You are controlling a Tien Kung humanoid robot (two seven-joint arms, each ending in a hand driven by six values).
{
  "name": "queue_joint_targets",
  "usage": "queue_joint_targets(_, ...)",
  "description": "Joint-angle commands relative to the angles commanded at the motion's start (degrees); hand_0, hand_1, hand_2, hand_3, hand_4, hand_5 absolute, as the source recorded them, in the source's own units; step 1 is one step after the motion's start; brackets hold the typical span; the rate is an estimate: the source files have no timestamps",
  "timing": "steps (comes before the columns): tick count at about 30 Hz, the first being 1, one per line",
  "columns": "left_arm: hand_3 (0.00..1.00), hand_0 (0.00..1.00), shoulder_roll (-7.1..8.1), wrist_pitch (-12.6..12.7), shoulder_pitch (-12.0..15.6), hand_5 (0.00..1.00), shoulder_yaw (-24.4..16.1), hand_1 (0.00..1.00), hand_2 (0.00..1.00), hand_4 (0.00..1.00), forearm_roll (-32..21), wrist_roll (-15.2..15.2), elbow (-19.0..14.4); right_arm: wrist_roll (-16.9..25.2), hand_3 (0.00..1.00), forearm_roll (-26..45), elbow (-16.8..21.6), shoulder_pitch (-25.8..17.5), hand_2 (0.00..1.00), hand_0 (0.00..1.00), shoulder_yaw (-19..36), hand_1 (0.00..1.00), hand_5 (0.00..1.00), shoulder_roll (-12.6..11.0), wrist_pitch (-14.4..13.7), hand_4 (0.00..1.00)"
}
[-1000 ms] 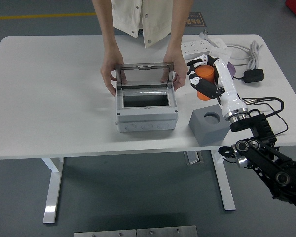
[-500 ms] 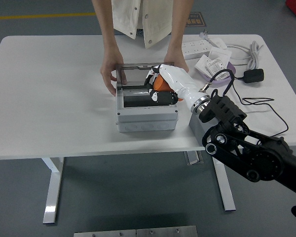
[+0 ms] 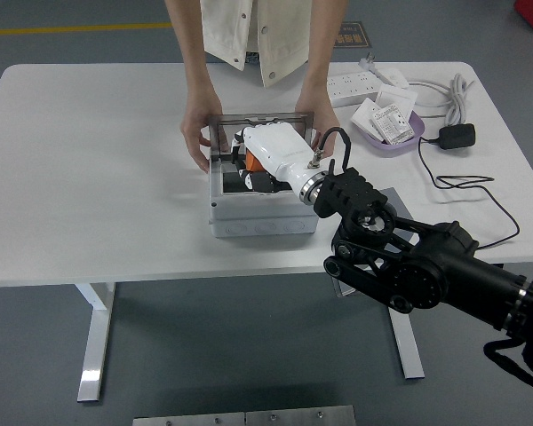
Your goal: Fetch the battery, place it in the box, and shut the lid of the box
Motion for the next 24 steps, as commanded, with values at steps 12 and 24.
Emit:
queue_joint_targets(12,0.706,0.592,0.36,-0.09,-0.3,0.307,-0.52,0.736,0.703,0.811,0.87,0.42,0.0,2.36,0.222,10.25,-12.37,3.86,0.192,0.085,-6.29,0.165,0.002,2.24,-4.2,0.002)
queue_joint_targets(24,0.712,0.593,0.32,-0.15,-0.54,0.308,-0.64,0.737,0.704,0.81,1.24,0.41,0.0,3.95,0.217,16.1,-14.01,3.22,0.197,0.092,-6.49,0.167,0.002,3.51,-8.18,0.002)
